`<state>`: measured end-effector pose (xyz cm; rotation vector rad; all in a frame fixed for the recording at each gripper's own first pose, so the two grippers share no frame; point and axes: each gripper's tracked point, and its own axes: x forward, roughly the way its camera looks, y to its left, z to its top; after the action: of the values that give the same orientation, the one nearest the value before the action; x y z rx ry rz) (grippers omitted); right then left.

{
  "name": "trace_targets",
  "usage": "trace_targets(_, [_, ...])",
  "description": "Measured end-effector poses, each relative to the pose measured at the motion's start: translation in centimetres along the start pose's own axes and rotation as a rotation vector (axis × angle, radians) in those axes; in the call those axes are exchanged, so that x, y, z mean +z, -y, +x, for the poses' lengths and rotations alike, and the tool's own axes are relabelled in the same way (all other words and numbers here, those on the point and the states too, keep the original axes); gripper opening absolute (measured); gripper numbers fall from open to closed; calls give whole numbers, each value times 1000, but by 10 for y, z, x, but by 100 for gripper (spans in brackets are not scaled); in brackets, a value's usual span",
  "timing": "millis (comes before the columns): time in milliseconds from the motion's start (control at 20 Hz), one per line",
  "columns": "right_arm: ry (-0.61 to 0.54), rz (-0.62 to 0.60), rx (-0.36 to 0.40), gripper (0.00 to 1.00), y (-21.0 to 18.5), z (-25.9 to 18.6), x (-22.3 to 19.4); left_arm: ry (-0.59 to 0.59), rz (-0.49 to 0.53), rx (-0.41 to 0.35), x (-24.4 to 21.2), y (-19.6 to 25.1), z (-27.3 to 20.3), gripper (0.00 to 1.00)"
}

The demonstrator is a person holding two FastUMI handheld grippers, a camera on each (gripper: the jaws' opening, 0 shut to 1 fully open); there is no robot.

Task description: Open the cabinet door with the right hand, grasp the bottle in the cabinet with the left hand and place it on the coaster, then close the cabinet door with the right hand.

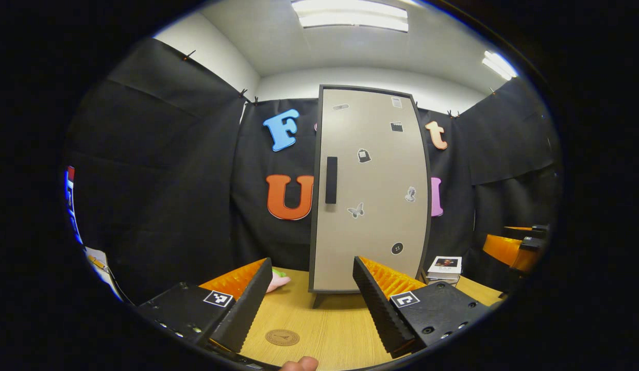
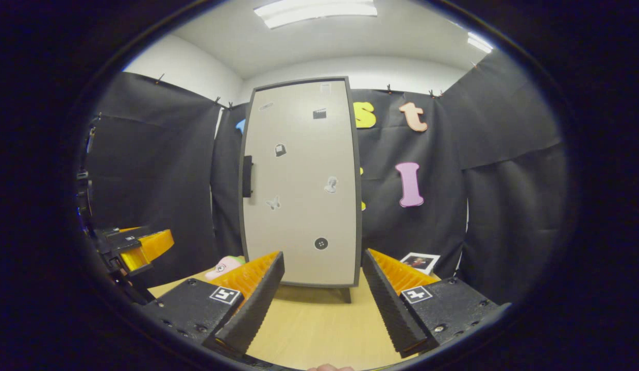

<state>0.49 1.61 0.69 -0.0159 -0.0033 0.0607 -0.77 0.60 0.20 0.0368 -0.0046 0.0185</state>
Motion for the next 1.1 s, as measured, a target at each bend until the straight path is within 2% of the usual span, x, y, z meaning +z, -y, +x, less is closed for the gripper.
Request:
trace_targets(250, [12,-15,49,97,-12,10,15,4,5,-10,2,3,-4,95])
trace_targets(450, [27,-23,142,98,-37,36,40,-5,1,-16,-2,3,-8,95])
trace_targets(800, [40,-37,335,99,-103,107,80,-24,0,-34,-8,7,-14,95])
trace_targets(1100, [53,-46,421,98,-155,192,111,-14,6,-11,-9,-4,-19,95])
